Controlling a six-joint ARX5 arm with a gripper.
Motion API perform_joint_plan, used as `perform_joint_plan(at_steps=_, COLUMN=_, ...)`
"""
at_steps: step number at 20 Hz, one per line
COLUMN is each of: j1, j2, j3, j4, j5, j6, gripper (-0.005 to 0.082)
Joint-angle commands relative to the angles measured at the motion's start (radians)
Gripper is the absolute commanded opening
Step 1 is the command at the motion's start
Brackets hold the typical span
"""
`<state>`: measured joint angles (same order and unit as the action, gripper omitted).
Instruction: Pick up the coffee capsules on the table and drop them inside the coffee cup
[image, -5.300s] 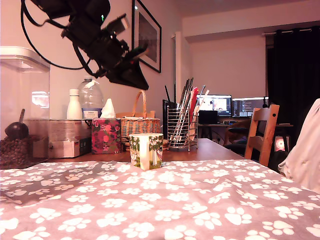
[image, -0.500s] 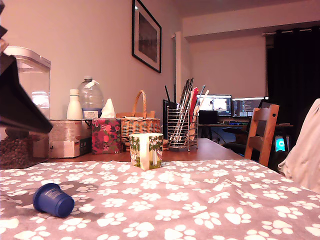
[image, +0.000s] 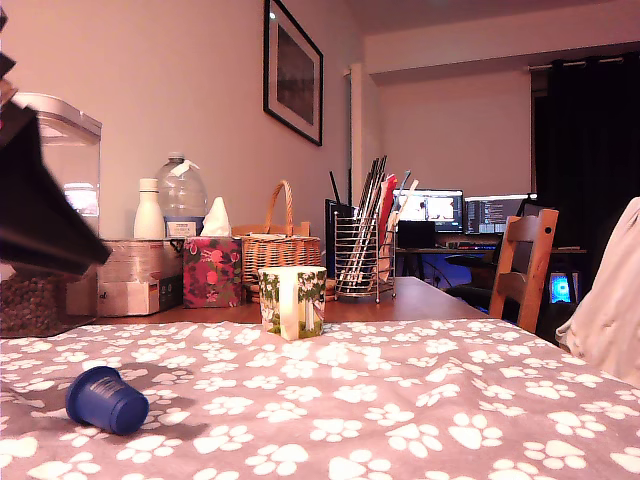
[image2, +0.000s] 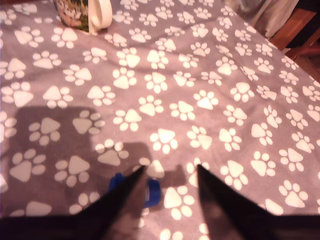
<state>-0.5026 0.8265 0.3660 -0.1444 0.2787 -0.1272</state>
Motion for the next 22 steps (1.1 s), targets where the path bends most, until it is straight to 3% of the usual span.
perform_joint_plan(at_steps=1, j1=-0.005, j2=0.019, j3=-0.026, j4=0.019, j5=-0.006, j6=0.026, gripper=0.0595)
perform_joint_plan(at_steps=3, j1=-0.005, j2=0.051, j3=-0.027, j4=0.030, j5=-0.010, j6=0.083, gripper=0.0594)
perform_joint_plan(at_steps=5, j1=-0.005, j2=0.087, j3=-0.031, j4=0.077, j5=-0.017, j6=0.107, gripper=0.0594)
perform_joint_plan(at_steps=12, j1=-0.004, j2=0.183, j3=-0.101, j4=0.315, j5=-0.064, j6=0.110, gripper=0.0594)
perform_joint_plan(at_steps=22, j1=-0.005, j2=0.417, j3=-0.150, j4=0.554, j5=-0.066, j6=0.113, gripper=0.0594)
